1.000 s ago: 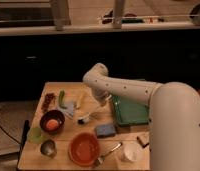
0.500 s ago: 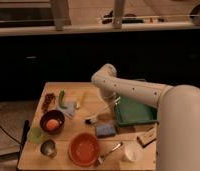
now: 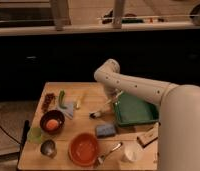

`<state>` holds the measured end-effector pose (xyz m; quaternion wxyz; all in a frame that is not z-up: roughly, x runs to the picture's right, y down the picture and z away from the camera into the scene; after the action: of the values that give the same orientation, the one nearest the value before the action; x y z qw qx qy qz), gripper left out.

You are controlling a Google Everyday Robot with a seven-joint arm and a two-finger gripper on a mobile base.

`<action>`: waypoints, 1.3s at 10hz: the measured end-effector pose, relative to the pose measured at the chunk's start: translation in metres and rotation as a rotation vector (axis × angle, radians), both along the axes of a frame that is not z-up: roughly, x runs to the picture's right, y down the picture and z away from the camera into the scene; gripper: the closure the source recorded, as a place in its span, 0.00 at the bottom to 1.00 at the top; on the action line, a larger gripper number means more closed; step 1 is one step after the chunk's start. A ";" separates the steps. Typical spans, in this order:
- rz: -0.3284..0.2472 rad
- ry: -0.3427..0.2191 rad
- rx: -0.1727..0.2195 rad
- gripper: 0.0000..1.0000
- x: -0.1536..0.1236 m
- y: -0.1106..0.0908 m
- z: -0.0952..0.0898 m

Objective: Wipe table surface with brush

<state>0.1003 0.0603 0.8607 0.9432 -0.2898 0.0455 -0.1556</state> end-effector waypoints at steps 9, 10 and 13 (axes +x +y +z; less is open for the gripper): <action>-0.102 -0.184 -0.025 1.00 -0.067 0.007 0.015; -0.136 -0.198 -0.054 1.00 -0.069 0.016 0.012; -0.193 -0.199 -0.142 1.00 -0.061 0.042 0.004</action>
<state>0.0390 0.1022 0.8643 0.9009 -0.3332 -0.0319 -0.2765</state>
